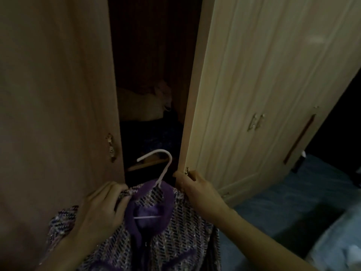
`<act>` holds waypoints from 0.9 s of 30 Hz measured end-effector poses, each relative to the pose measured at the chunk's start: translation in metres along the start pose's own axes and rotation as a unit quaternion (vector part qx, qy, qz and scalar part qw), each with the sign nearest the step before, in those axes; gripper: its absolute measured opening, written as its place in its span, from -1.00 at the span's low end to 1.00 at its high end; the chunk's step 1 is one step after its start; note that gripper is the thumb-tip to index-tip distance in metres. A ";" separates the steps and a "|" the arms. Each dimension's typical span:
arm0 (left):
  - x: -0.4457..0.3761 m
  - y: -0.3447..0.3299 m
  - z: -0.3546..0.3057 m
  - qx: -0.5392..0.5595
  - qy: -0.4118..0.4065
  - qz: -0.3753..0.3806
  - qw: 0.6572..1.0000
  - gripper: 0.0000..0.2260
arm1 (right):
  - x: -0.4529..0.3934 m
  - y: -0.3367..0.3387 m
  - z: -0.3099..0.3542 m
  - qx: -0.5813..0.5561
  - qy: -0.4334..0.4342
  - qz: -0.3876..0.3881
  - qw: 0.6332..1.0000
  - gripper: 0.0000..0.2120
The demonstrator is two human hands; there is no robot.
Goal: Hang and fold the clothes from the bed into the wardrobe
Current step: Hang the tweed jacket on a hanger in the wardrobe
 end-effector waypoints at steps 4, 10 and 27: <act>-0.009 -0.022 -0.027 0.044 -0.022 0.013 0.999 -0.81 | 0.033 0.023 -0.013 0.046 0.003 -0.037 0.998 -0.62; -0.029 -0.048 -0.080 0.059 -0.033 0.050 0.996 -0.79 | 0.084 0.063 -0.043 0.040 -0.025 -0.112 0.993 -0.75; -0.076 -0.093 -0.192 0.026 -0.056 0.021 0.998 -0.78 | 0.154 0.109 -0.144 0.008 -0.122 -0.192 0.974 -0.26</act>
Point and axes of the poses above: each hand's wrist, its own x-axis away from the middle knuckle, its own y-axis out of the back of the hand, z = x × y, the point moved 3 cm from there along -x, towards the middle knuckle, and after that the axes turned 2 degrees about y, right-handed, at the moved point
